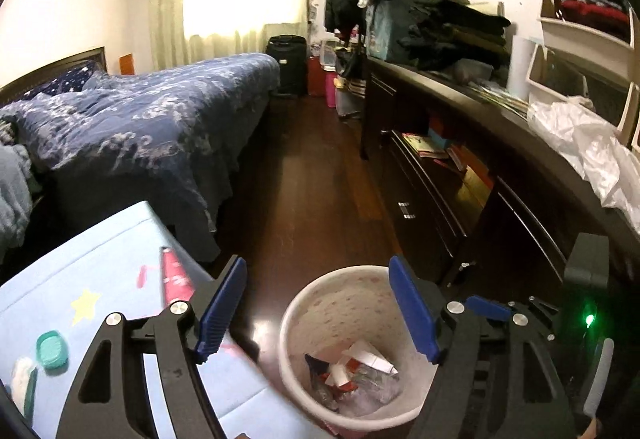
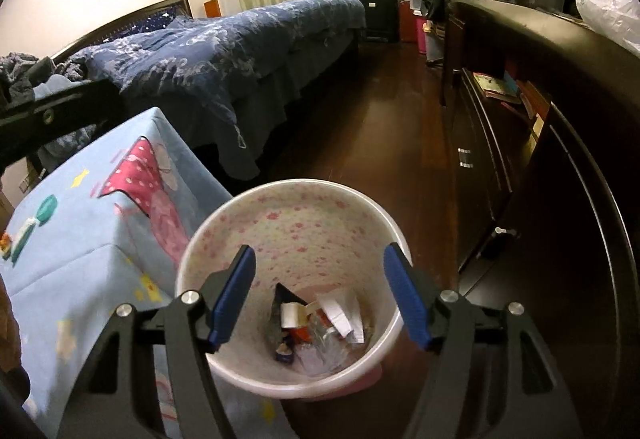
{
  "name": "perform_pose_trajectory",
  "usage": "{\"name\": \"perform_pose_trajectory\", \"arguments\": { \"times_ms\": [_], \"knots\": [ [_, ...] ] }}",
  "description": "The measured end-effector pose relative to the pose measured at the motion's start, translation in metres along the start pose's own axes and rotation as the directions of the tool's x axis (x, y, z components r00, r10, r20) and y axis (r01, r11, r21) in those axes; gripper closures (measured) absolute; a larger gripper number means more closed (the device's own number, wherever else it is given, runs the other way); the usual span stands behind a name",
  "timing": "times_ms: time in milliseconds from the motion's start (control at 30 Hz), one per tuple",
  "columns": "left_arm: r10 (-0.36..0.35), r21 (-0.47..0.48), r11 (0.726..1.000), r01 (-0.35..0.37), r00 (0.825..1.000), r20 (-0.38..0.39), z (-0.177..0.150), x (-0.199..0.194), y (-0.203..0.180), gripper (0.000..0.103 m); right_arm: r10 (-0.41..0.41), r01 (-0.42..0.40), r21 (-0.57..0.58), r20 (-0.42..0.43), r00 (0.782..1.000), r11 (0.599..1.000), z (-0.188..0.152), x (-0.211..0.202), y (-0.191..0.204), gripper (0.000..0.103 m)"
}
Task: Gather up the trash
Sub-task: 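Open both tools to drop the box and foil pack into the wastebasket, then grasp the wet-wipe packet with the left tool while the right tool grasps the teal soap dish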
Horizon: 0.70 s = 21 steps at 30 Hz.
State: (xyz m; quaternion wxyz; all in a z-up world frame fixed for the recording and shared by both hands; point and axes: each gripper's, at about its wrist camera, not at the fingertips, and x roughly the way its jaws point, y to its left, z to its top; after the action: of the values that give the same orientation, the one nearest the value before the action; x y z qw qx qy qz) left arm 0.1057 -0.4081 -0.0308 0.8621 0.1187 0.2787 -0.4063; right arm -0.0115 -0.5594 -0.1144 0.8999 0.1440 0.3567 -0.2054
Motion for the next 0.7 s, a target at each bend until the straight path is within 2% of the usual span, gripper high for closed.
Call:
{"name": "perform_pose_trajectory", "arguments": {
  "times_ms": [133, 200, 267, 367, 467, 600, 700],
  "knots": [
    [0.068, -0.036, 0.997, -0.068, 0.998, 0.017, -0.011, -0.031, 0.029, 0.023, 0.045, -0.045, -0.007, 0.019, 0.999, 0.999, 0.002, -0.022, 0.017, 0.029],
    [0.138, -0.072, 0.988, -0.136, 0.99, 0.021, -0.022, -0.052, 0.05, 0.019, 0.087, -0.086, -0.029, 0.034, 0.996, 0.996, 0.003, -0.036, 0.035, 0.028],
    [0.172, -0.102, 0.98, -0.17, 0.985, 0.011, -0.03, -0.067, 0.068, 0.018, 0.121, -0.119, -0.055, 0.042, 0.992, 0.991, 0.003, -0.047, 0.053, 0.028],
    [0.287, -0.153, 0.946, -0.287, 0.958, -0.02, -0.049, -0.095, 0.108, 0.018, 0.179, -0.173, -0.111, 0.047, 0.983, 0.979, 0.002, -0.062, 0.089, 0.021],
    [0.356, -0.2, 0.912, -0.357, 0.934, -0.043, -0.067, -0.118, 0.144, 0.017, 0.248, -0.239, -0.171, 0.036, 0.968, 0.956, 0.001, -0.073, 0.128, 0.02],
    [0.391, -0.234, 0.887, -0.398, 0.917, -0.08, -0.089, -0.135, 0.186, 0.016, 0.284, -0.274, -0.237, 0.005, 0.959, 0.932, -0.001, -0.076, 0.171, 0.02],
    [0.377, -0.215, 0.896, -0.389, 0.921, -0.099, -0.099, -0.134, 0.206, 0.016, 0.311, -0.307, -0.27, -0.027, 0.95, 0.912, -0.003, -0.075, 0.2, 0.02]
  ]
}}
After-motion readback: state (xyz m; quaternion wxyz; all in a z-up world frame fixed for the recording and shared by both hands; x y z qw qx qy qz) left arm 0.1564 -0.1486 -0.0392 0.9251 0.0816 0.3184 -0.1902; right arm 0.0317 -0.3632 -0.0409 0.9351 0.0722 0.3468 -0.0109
